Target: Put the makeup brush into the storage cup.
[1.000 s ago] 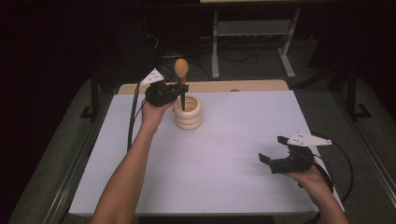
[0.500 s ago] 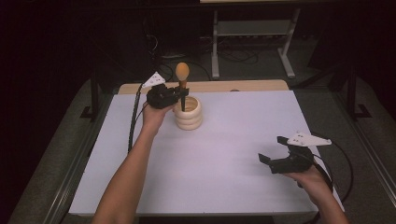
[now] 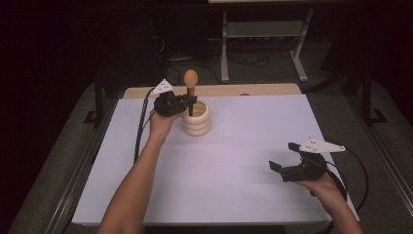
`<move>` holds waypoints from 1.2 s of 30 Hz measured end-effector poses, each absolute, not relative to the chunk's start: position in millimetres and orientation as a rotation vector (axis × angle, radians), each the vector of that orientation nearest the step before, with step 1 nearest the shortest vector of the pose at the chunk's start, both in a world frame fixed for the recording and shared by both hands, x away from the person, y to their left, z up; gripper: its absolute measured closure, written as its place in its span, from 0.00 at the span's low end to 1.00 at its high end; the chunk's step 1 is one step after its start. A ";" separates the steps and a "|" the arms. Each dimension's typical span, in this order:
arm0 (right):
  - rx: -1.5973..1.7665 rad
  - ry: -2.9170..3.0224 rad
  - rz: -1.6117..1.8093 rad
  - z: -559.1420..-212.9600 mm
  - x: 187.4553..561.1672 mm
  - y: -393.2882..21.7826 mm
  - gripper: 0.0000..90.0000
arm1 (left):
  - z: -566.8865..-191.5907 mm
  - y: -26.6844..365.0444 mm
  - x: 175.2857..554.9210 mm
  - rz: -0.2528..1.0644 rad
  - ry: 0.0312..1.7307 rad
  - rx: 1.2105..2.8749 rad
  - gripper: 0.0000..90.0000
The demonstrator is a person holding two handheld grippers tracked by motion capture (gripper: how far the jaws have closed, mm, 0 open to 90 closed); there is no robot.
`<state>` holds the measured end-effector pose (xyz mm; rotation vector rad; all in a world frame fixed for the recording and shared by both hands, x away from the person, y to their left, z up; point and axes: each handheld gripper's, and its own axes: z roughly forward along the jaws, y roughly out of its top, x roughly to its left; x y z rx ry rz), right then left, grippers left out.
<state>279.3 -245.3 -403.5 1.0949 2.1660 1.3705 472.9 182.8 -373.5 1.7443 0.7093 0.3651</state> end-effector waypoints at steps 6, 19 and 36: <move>1.097 2.167 1.371 -403.4 279.3 -245.4 0.00 | -375.6 183.8 473.1 0.358 0.710 1.745 0.80; 1.102 2.165 1.385 -402.7 279.4 -246.0 0.00 | -381.6 183.3 474.6 0.356 0.712 1.757 0.50; 1.099 2.167 1.387 -402.5 279.6 -245.8 0.00 | -378.2 182.0 470.7 0.371 0.721 1.800 0.01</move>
